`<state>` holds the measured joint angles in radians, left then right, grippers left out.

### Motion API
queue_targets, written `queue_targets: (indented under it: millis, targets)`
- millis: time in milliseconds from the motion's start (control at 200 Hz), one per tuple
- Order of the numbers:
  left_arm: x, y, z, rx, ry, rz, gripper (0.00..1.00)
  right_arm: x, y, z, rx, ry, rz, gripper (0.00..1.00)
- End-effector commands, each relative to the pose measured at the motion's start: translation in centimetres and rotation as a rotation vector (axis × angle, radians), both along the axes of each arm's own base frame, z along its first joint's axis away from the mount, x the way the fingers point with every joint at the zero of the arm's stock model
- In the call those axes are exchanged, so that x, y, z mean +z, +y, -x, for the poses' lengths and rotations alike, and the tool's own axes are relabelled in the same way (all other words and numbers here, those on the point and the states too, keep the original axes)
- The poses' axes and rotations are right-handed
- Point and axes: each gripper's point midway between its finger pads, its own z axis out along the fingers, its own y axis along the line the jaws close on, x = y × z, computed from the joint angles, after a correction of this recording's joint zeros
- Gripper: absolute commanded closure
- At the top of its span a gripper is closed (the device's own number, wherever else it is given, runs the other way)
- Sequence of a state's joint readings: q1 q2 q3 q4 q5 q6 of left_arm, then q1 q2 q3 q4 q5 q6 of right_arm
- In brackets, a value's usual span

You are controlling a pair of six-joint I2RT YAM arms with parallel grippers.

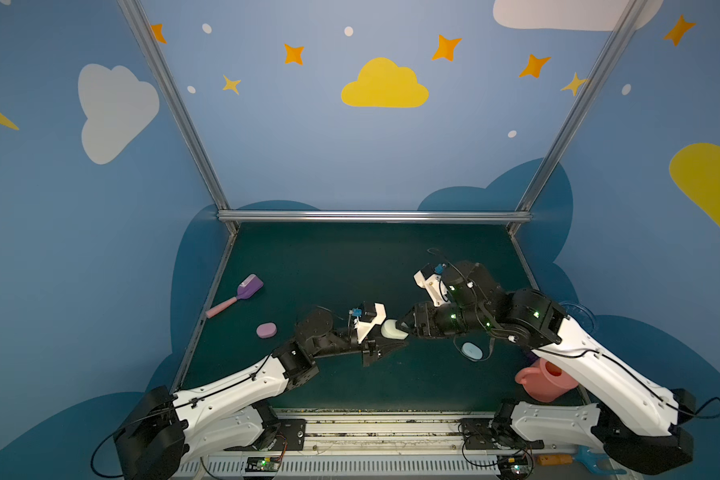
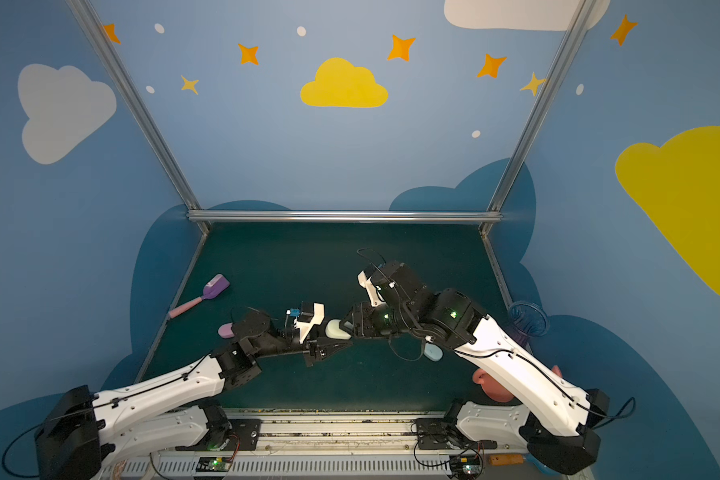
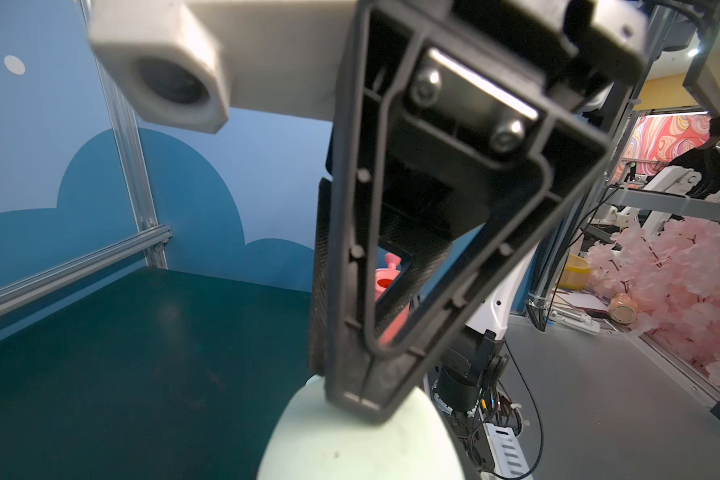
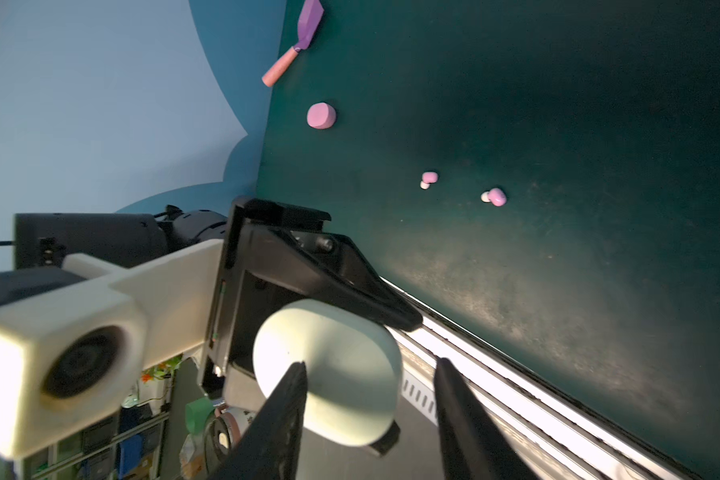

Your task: Insert the wireless bluetooth earbuds into the charging case

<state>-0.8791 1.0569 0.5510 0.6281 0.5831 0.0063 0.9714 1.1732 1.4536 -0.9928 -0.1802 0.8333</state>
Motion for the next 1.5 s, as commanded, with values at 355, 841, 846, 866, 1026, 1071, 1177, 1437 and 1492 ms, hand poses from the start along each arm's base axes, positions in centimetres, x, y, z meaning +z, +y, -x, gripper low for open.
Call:
queue_targets:
  millis: [355, 841, 846, 866, 1026, 1071, 1177, 1437, 1492]
  targets:
    - [-1.9, -0.9, -0.7, 0.015, -0.017, -0.089, 0.9, -0.8, 0.7, 0.0, -0.038, 0.067, -0.017, 0.28]
    - [-2.3, -1.0, -0.6, 0.015, -0.024, -0.108, 0.89, -3.5, 2.5, 0.1, -0.016, 0.163, 0.036, 0.27]
    - [-2.3, -1.0, -0.6, 0.014, -0.025, -0.108, 0.89, -3.5, 2.5, 0.1, -0.017, 0.164, 0.036, 0.27]
    - [-2.3, -1.0, -0.6, 0.014, -0.025, -0.108, 0.89, -3.6, 2.5, 0.1, -0.017, 0.168, 0.04, 0.27]
    - [-2.4, -1.1, -0.6, 0.013, -0.025, -0.11, 0.89, -4.3, 2.8, 0.3, -0.011, 0.192, 0.048, 0.27]
    - [-2.4, -1.1, -0.6, 0.013, -0.024, -0.111, 0.89, -4.4, 2.9, 0.3, -0.011, 0.195, 0.047, 0.27]
    - [-2.5, -1.1, -0.6, 0.014, -0.025, -0.111, 0.89, -4.7, 3.1, 0.4, -0.008, 0.204, 0.049, 0.29]
    - [-2.6, -1.1, -0.6, 0.016, -0.024, -0.114, 0.89, -4.6, 3.3, 0.4, -0.008, 0.21, 0.035, 0.44]
    - [-2.6, -1.1, -0.7, 0.017, -0.022, -0.114, 0.88, -4.6, 3.3, 0.4, -0.009, 0.211, 0.035, 0.46]
